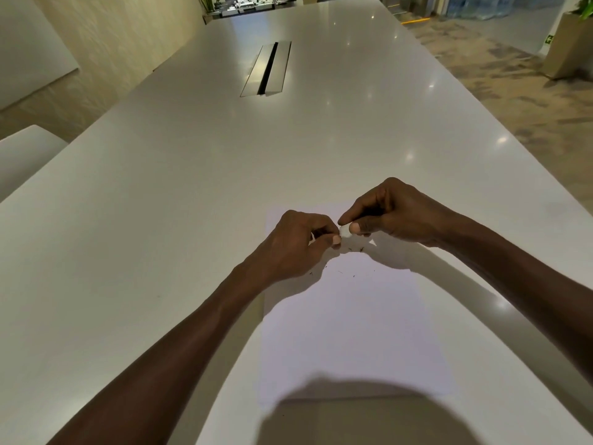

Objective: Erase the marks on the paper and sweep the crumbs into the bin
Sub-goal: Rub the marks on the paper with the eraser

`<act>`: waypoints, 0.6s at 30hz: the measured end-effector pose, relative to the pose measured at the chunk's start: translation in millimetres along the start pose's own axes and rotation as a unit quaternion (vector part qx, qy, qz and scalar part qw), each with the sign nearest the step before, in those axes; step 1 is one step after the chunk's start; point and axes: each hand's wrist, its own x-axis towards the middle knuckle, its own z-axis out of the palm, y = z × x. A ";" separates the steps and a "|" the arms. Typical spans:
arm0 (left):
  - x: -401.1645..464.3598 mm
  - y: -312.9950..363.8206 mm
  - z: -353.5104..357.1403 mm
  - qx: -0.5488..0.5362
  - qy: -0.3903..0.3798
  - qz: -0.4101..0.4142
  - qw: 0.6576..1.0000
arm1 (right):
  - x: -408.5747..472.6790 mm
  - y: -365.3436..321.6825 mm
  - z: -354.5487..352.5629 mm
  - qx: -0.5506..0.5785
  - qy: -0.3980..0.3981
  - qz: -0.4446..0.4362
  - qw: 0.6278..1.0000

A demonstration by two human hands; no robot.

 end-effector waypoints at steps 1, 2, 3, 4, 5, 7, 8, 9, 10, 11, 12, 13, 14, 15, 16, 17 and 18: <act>-0.1 0.6 1.3 -0.003 0.001 -0.010 1.000 | -0.7 -0.2 0.8 0.012 -0.002 -0.004 1.000; -0.2 0.5 2.9 -0.005 0.002 -0.018 1.000 | -1.2 -0.7 2.4 0.018 -0.003 -0.010 1.000; -0.4 0.4 4.7 -0.009 0.004 -0.024 1.000 | -1.4 -1.1 3.6 0.019 0.002 -0.014 1.000; -0.5 -0.7 6.8 -0.013 0.006 -0.030 0.999 | -1.1 -1.0 4.2 0.019 0.015 -0.014 1.000; -0.5 -2.0 8.8 -0.015 0.008 -0.034 0.999 | -1.0 -0.6 3.6 0.019 0.030 -0.012 0.999; -1.4 -6.7 11.0 -0.001 0.015 -0.031 0.999 | -1.2 0.3 0.8 0.009 0.050 -0.004 0.999; -2.0 -8.8 11.7 0.011 0.015 -0.030 0.999 | -1.9 0.9 -0.5 0.002 0.053 -0.001 0.999; -2.4 -10.1 12.2 0.022 0.016 -0.030 0.999 | -2.5 1.2 -1.2 -0.007 0.055 0.002 0.998; -2.7 -11.7 12.7 0.029 0.018 -0.036 0.999 | -2.9 1.4 -0.8 -0.017 0.057 0.005 0.998; -2.9 -12.7 13.5 0.034 0.022 -0.042 0.998 | -3.2 1.5 0.6 -0.027 0.061 0.008 0.998; -2.6 -12.5 15.0 0.038 0.028 -0.048 0.998 | -3.9 1.6 2.1 -0.035 0.065 0.010 0.997; -2.5 -12.5 15.5 0.046 0.033 -0.051 0.997 | -3.6 1.7 4.6 -0.042 0.069 0.012 0.997; -2.2 -12.1 16.1 0.050 0.036 -0.049 0.997 | -3.3 2.7 6.8 -0.048 0.074 0.012 0.996; -2.1 -12.3 16.6 0.048 0.038 -0.043 0.997 | -3.0 4.0 8.8 -0.052 0.079 0.011 0.995; -2.1 -13.5 16.7 0.043 0.040 -0.037 0.998 | -2.5 5.5 10.5 -0.053 0.084 0.011 0.995; -2.4 -14.0 15.7 0.040 0.039 -0.028 0.998 | -2.1 6.5 12.0 -0.053 0.089 0.011 0.995; -3.2 -15.5 15.4 0.038 0.037 -0.021 0.998 | -1.7 7.6 13.2 -0.053 0.091 0.011 0.994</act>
